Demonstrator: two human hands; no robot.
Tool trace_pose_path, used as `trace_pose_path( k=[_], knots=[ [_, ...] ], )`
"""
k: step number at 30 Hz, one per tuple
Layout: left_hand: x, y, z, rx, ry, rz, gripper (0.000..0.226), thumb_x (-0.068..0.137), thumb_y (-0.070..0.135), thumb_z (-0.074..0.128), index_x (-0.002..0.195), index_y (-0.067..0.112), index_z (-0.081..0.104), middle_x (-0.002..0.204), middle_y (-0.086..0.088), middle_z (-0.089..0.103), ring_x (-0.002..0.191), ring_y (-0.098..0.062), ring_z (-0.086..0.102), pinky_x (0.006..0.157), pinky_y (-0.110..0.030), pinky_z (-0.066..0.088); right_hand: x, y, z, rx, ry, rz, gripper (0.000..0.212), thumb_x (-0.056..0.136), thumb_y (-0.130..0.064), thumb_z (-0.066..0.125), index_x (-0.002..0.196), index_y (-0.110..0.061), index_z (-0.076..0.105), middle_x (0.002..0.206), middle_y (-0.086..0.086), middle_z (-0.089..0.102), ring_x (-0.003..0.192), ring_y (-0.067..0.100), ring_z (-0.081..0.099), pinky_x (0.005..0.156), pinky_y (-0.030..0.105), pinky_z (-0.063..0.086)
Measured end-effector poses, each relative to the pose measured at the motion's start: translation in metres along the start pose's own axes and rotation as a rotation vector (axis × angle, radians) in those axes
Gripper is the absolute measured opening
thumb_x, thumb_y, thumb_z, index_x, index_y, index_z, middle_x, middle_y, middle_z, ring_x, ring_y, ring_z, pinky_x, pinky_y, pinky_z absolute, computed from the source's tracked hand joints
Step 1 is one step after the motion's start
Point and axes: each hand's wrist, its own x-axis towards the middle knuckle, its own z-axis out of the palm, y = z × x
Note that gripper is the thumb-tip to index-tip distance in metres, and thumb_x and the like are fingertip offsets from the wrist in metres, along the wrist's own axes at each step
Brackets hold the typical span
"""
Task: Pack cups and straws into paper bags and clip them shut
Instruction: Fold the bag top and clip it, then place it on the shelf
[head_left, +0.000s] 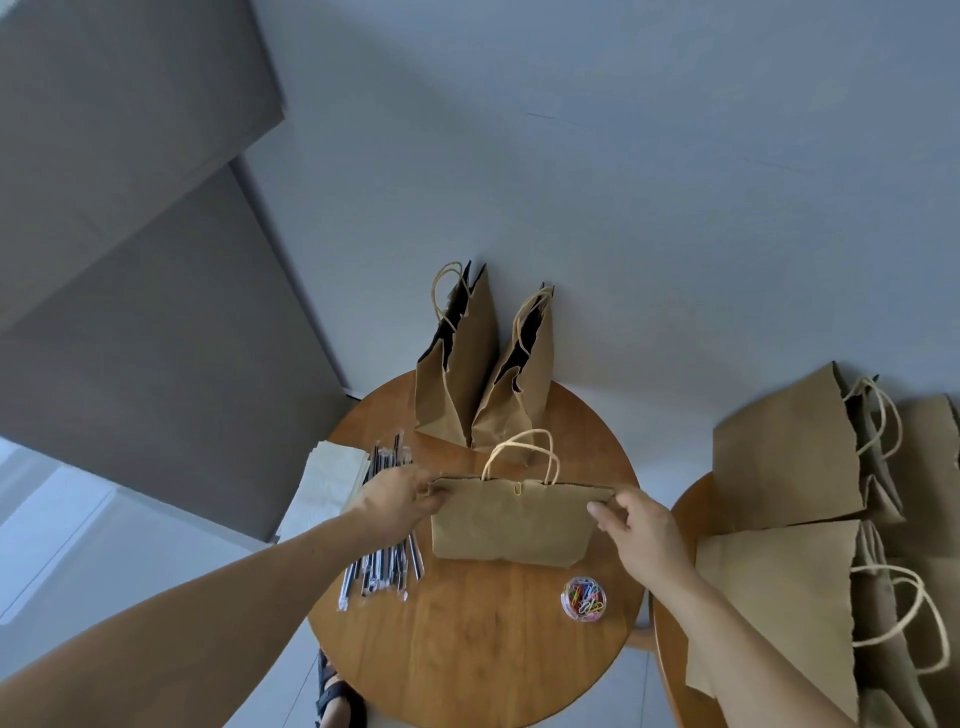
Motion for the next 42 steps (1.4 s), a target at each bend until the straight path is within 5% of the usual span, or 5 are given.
trace_pose_path(
  k=[11, 17, 22, 27, 42],
  knots=[
    [-0.064, 0.028, -0.076, -0.447, 0.255, 0.032, 0.012, 0.099, 0.029, 0.058, 0.105, 0.03, 0.069, 0.102, 0.01, 0.074, 0.096, -0.005, 0.066, 0.081, -0.016, 0.048, 0.002, -0.098, -0.029, 0.273, 0.283, -0.108, 0.014, 0.098, -0.037, 0.052, 0.094, -0.026, 0.058, 0.061, -0.006, 0.062, 0.062, 0.003, 0.061, 0.056, 0.015, 0.04],
    [-0.126, 0.041, -0.14, -0.695, 0.488, 0.098, 0.018, 0.098, 0.028, 0.06, 0.098, 0.013, 0.07, 0.09, -0.012, 0.074, 0.078, -0.031, 0.072, 0.069, -0.046, 0.061, -0.006, -0.2, -0.056, 0.408, 0.486, -0.228, 0.01, 0.097, -0.035, 0.058, 0.091, -0.027, 0.055, 0.062, 0.0, 0.057, 0.06, 0.017, 0.056, 0.06, 0.028, 0.041],
    [-0.188, 0.029, -0.204, -0.777, 0.73, 0.197, 0.022, 0.095, 0.036, 0.063, 0.075, 0.029, 0.068, 0.074, 0.011, 0.072, 0.064, 0.0, 0.063, 0.057, -0.014, 0.048, -0.027, -0.302, -0.07, 0.403, 0.616, -0.369, 0.014, 0.095, -0.031, 0.061, 0.092, -0.018, 0.056, 0.063, 0.0, 0.055, 0.061, 0.011, 0.053, 0.057, 0.01, 0.037],
    [-0.264, 0.007, -0.279, -0.719, 0.865, 0.296, 0.022, 0.096, 0.037, 0.061, 0.088, 0.018, 0.07, 0.086, -0.006, 0.073, 0.074, -0.02, 0.065, 0.074, -0.033, 0.052, -0.058, -0.41, -0.067, 0.458, 0.691, -0.474, 0.014, 0.097, -0.032, 0.059, 0.096, -0.018, 0.058, 0.069, -0.005, 0.056, 0.063, 0.002, 0.052, 0.06, 0.02, 0.038],
    [-0.438, -0.103, -0.5, -0.454, 1.437, 0.321, 0.035, 0.098, 0.039, 0.055, 0.092, 0.005, 0.065, 0.089, -0.012, 0.067, 0.077, -0.025, 0.059, 0.069, -0.041, 0.05, -0.11, -0.727, -0.026, 0.685, 0.446, -0.74, 0.015, 0.091, -0.028, 0.063, 0.076, -0.03, 0.062, 0.075, -0.011, 0.064, 0.067, 0.009, 0.058, 0.072, 0.034, 0.051]
  ],
)
